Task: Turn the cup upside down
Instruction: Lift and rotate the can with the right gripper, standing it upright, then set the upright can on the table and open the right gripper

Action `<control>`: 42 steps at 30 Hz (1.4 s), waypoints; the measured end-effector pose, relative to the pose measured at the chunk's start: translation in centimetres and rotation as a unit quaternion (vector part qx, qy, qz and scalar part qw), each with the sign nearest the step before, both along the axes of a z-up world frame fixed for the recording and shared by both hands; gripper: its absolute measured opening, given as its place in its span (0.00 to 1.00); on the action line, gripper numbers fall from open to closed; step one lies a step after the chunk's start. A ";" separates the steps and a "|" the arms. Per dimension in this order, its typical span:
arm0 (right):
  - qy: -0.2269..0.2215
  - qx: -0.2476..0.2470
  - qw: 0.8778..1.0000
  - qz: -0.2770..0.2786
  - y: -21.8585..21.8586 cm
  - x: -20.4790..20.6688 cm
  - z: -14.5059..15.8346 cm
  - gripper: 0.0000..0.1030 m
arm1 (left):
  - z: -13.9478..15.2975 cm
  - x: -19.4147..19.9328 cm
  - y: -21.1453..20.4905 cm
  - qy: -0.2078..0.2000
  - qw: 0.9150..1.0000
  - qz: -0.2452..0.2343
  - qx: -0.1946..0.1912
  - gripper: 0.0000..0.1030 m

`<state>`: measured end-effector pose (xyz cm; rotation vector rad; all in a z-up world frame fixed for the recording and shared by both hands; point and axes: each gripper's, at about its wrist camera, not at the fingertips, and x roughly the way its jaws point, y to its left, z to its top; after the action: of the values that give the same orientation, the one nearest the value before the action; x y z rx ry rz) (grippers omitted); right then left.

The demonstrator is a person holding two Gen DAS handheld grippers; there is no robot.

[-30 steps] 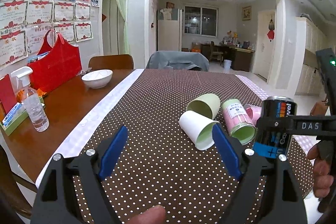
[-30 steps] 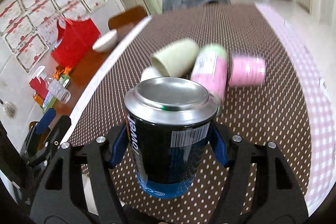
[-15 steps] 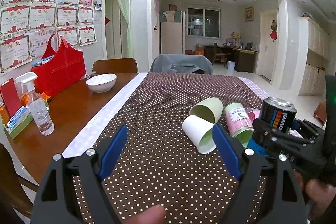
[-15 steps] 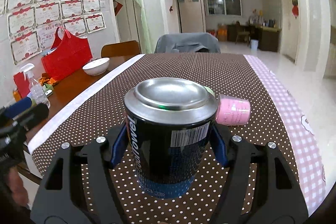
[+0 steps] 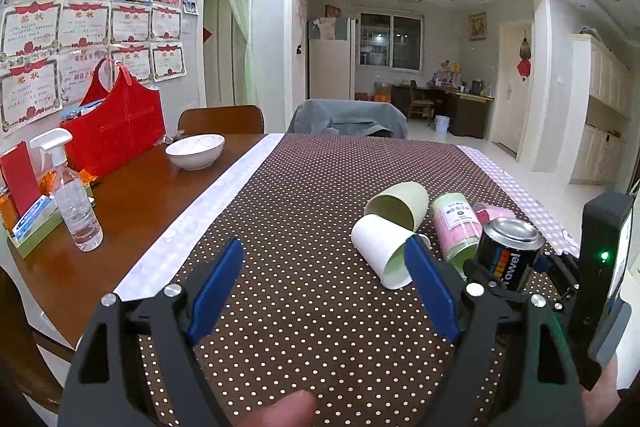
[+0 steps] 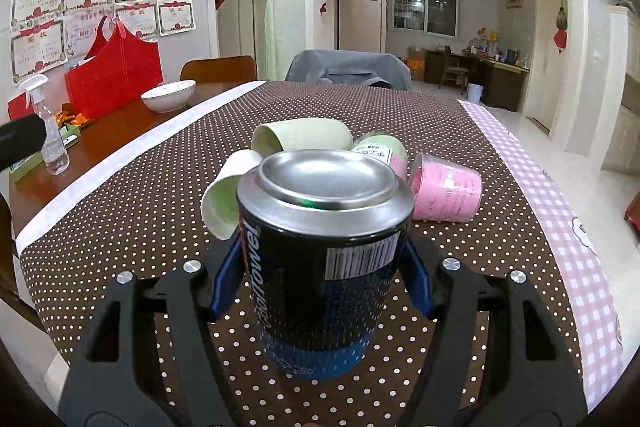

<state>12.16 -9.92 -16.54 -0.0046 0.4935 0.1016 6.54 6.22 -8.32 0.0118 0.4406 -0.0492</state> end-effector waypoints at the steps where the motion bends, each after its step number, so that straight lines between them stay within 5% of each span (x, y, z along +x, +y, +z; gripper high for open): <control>1: -0.001 -0.001 1.000 0.000 0.0 0.0 0.0 0.65 | 0.0 0.0 0.0 0.000 1.000 0.000 0.000 0.79; 16: 0.025 -0.002 1.000 0.010 -0.1 -0.3 -0.7 0.65 | -0.2 -0.1 -0.3 0.001 1.000 -0.003 0.001 0.79; 22: 0.036 0.020 0.999 0.021 -0.6 -0.8 -0.4 0.94 | -0.2 -0.1 -0.6 0.002 1.000 -0.005 0.004 0.79; 26: 0.045 0.032 0.998 0.031 -0.7 -1.1 0.2 0.94 | 0.0 -0.3 -0.8 0.001 1.000 -0.008 0.006 0.79; 33: 0.058 0.080 0.994 0.051 -1.8 -1.9 3.1 0.94 | 0.7 -0.5 -1.2 -0.004 1.000 -0.009 0.007 0.79; 42: 0.030 0.077 0.996 0.029 -3.4 -3.9 8.6 0.94 | 2.6 -1.0 -2.4 -0.023 1.000 -0.013 0.017 0.79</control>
<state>8.27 -13.30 -7.97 0.1353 0.5457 0.1969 5.49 3.87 -5.74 0.0519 0.3952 -0.0677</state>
